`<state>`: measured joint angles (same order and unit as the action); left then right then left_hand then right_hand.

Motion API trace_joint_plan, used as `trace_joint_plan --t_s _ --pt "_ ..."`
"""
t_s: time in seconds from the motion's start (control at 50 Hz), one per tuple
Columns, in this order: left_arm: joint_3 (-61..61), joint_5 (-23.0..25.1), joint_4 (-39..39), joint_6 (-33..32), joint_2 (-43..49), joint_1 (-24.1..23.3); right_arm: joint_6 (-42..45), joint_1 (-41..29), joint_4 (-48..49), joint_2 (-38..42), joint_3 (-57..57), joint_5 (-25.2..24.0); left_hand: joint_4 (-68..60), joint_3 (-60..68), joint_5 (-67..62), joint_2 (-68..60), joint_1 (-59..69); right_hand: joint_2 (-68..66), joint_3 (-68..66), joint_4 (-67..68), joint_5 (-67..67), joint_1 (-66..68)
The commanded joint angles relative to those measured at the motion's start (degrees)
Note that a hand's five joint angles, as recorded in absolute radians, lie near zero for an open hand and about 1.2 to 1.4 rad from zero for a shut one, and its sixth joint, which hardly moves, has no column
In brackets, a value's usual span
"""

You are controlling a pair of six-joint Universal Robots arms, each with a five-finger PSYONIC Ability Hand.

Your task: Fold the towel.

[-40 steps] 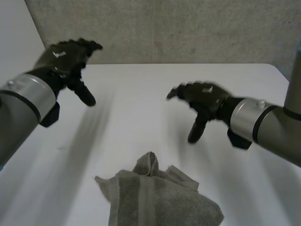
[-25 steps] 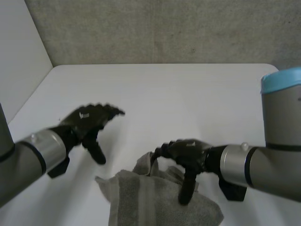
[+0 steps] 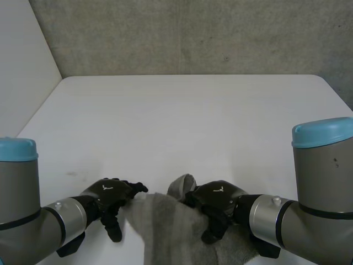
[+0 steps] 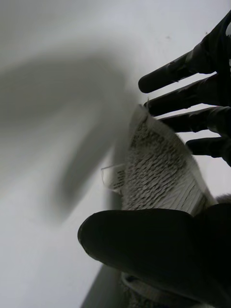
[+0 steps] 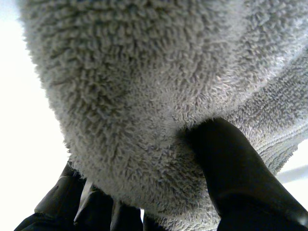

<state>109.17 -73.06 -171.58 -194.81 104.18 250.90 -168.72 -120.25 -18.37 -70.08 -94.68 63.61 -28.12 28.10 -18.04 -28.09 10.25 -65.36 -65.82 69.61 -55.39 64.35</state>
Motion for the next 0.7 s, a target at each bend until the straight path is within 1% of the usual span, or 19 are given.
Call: trace_joint_plan --t_s 0.02,0.04,0.08,0.14,0.18,0.3,0.36,0.42,0.46,0.48,0.5,0.52,0.54,0.56,0.58,0.6,0.62,0.64,0.7 --pt "-1.9 -0.1 -4.5 1.4 3.8 -2.0 0.0 0.0 0.7 -1.0 -0.7 -0.3 -18.5 18.6 -18.6 -18.6 36.4 -6.6 -6.2 2.4 -6.6 7.6" --pt "-1.9 -0.1 -4.5 1.4 3.8 -2.0 0.1 0.0 0.8 -1.1 -0.7 -0.3 -18.6 18.6 -18.7 -18.6 36.5 -6.6 -6.2 2.4 -6.6 7.6" --pt "-3.3 -0.1 -7.7 3.5 5.6 -3.5 0.1 0.0 0.9 -1.1 -0.5 -0.4 -34.2 34.2 -34.2 -34.2 52.0 -6.6 -6.2 2.4 -6.6 7.6" --pt "-4.3 -0.2 -9.2 4.9 6.3 -4.0 0.7 -0.1 1.0 -1.1 -0.2 -0.4 -40.6 40.7 -40.7 -40.7 58.5 -6.6 -6.2 2.4 -6.6 7.6" --pt "-6.4 -0.2 -11.1 7.6 7.3 -4.8 0.9 -0.2 1.1 -1.1 0.1 -0.4 -51.5 51.5 -51.6 -51.5 69.4 -6.6 -6.2 2.4 -6.6 7.6" --pt "-9.7 -0.3 -11.8 10.4 7.4 -5.9 1.7 -0.1 2.3 -2.0 0.7 -0.2 -51.9 51.9 -52.0 -51.9 69.7 -6.5 -6.0 2.2 -6.4 7.5" --pt "-12.8 -2.0 -11.8 10.8 7.1 -6.2 4.5 0.0 6.3 -3.2 1.8 0.3 -51.9 51.9 -52.0 -51.9 69.7 -6.6 -6.2 2.4 -6.6 7.6" --pt "-16.7 -5.4 -11.5 10.8 6.9 -6.3 8.2 0.7 11.7 -4.1 3.5 0.4 -51.9 51.9 -52.0 -51.9 69.7 -6.5 -6.0 2.2 -6.4 7.5" --pt "-21.3 -9.7 -11.8 10.9 6.3 -6.2 10.3 1.8 14.9 -4.5 4.8 0.3 -51.9 51.9 -52.0 -51.9 69.7 -5.6 -5.2 1.4 -5.6 6.6" --pt "-21.3 -9.7 -11.8 10.9 6.3 -6.2 12.3 3.0 19.0 -4.8 6.3 0.2 -51.9 51.9 -52.0 -51.9 69.7 -3.5 -3.0 -0.8 -3.4 4.5" --pt "-23.5 -12.9 -12.3 11.2 5.6 -5.9 13.6 3.9 24.1 -5.0 7.9 0.2 -51.9 51.9 -52.0 -51.9 69.7 -2.6 -2.1 -1.7 -2.6 3.6" --pt "-23.6 -12.9 -12.3 11.2 5.6 -5.9 13.6 3.9 24.2 -5.0 7.9 0.2 -51.9 51.9 -52.0 -51.9 69.7 -2.6 -2.1 -1.7 -2.6 3.6" --pt "-25.4 -16.8 -13.9 12.0 4.1 -5.4 14.1 4.8 29.7 -5.2 9.4 0.1 -51.9 51.9 -52.0 -51.9 69.7 -2.8 -2.3 -1.5 -2.7 3.8" --pt "-26.6 -20.7 -16.7 13.6 2.4 -5.1 14.1 4.8 29.7 -5.2 9.4 0.1 -51.9 51.9 -52.0 -51.9 69.7 -2.8 -2.3 -1.5 -2.7 3.8" --pt "-26.6 -20.7 -16.8 13.7 2.3 -5.1 14.2 5.6 35.0 -5.6 10.5 -0.2 -51.9 51.9 -52.0 -51.9 69.7 -2.9 -2.5 -1.3 -2.9 3.9" --pt "-27.0 -23.8 -19.4 15.8 0.8 -4.9 14.0 6.6 39.3 -5.8 11.4 -0.3 -51.9 51.9 -52.0 -51.9 69.7 -2.9 -2.5 -1.3 -2.9 3.9" --pt "-26.6 -25.2 -21.4 17.6 -0.1 -5.2 13.9 6.6 39.4 -5.8 11.4 -0.3 -51.9 51.9 -52.0 -51.9 69.7 -2.9 -2.5 -1.3 -2.9 3.9" --pt "-26.6 -25.2 -21.4 17.6 -0.1 -5.2 13.2 7.2 42.3 -5.9 12.2 -0.4 -51.9 51.9 -52.0 -51.9 69.7 -2.9 -2.5 -1.3 -2.9 3.9" --pt "-25.2 -24.4 -23.1 19.9 -1.2 -5.9 10.5 7.9 40.7 -5.3 14.2 -1.6 -51.9 51.9 -52.0 -51.9 69.7 -2.6 -2.1 -1.7 -2.6 3.6"
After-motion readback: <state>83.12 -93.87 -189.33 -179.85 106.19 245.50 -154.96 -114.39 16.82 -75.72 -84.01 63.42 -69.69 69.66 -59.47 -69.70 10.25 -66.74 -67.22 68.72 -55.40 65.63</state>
